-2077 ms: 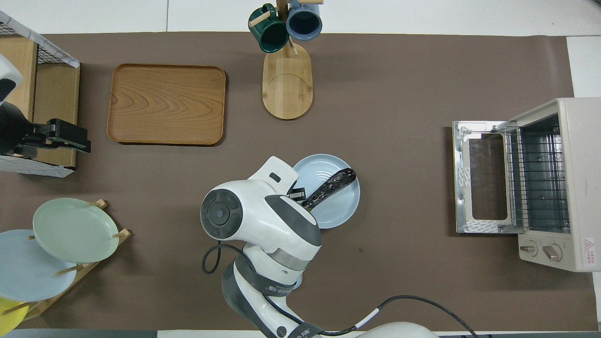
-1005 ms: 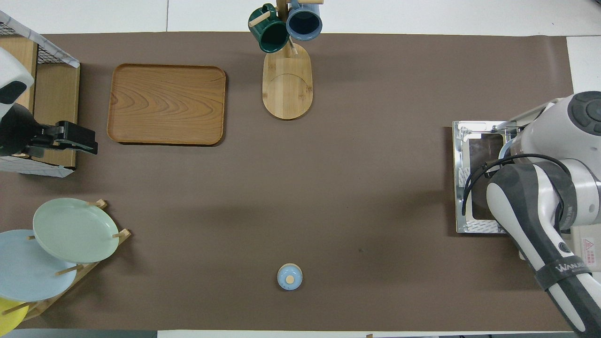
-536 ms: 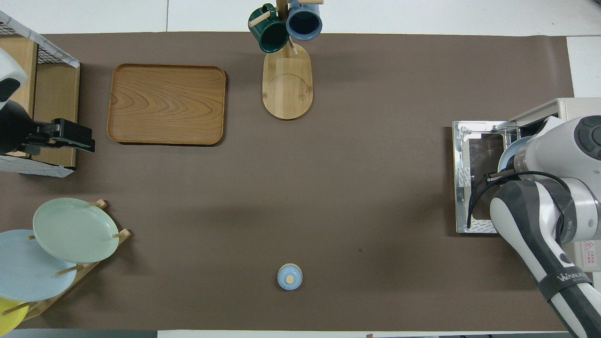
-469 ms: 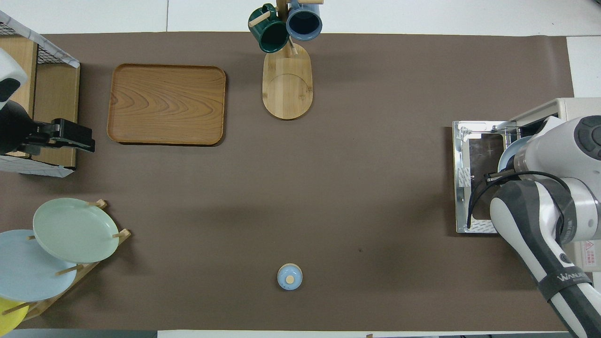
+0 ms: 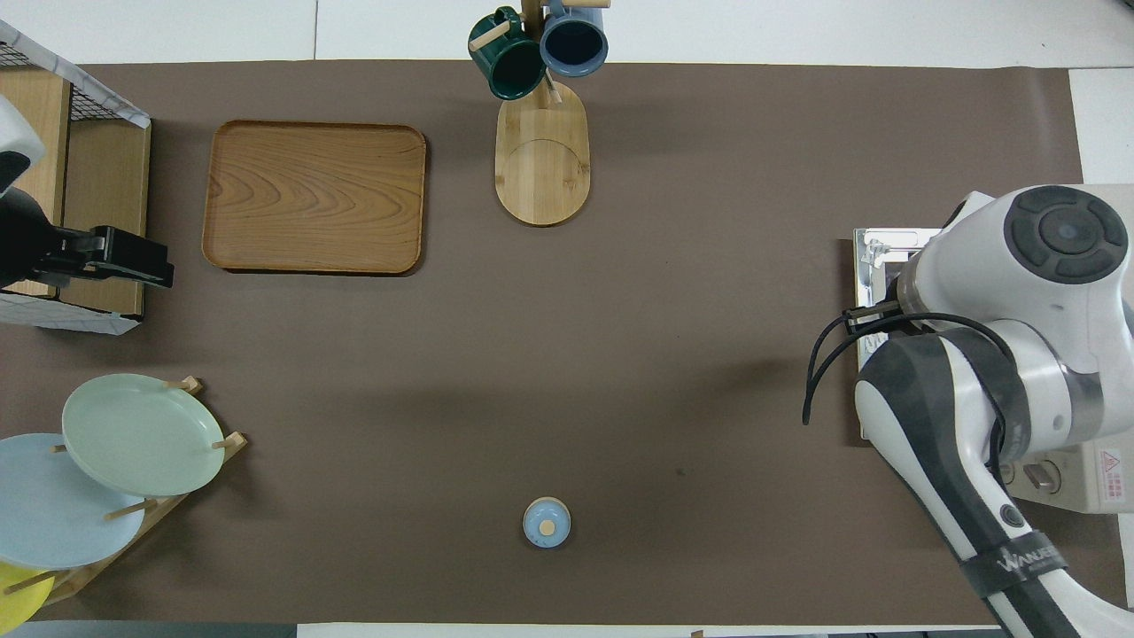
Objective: Put eggplant into oven
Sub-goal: 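Push the oven door shut with the right gripper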
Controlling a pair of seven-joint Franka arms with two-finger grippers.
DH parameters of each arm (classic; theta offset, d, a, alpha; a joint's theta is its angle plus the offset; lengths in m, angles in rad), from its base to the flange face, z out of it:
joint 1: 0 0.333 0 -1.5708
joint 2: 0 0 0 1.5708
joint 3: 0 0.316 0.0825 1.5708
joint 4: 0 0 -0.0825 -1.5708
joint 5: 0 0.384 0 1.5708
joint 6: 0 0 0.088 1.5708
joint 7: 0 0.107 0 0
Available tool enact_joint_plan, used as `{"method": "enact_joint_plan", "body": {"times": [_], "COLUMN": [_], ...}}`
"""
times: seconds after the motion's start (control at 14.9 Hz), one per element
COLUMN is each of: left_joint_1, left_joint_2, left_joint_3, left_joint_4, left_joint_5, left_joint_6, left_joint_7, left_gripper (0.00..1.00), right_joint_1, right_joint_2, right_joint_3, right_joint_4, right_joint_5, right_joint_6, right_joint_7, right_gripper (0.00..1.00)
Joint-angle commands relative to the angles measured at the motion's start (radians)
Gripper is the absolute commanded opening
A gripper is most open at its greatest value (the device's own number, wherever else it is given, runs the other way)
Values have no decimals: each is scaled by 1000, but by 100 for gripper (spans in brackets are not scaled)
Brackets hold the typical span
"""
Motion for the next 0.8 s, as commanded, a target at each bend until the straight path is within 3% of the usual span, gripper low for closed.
{"method": "enact_joint_plan", "body": {"times": [0.0,0.27,0.74], "left_joint_1": [41,55,56], "left_joint_2": [-1,-1,-4], "left_joint_3": [-30,-38,-35], "left_joint_4": [14,14,8], "left_joint_5": [18,16,15], "left_joint_6": [-27,-25,-13], "left_joint_7": [21,24,18], "left_gripper": [100,100,100], "right_joint_1": [-10,-27,-70], "right_joint_2": [14,92,111], "right_joint_3": [0,-1,-3], "right_joint_4": [-67,-70,-121], "right_joint_5": [32,32,14], "right_joint_6": [81,114,188], "right_joint_7": [61,68,5], "right_gripper": [0,0,0]}}
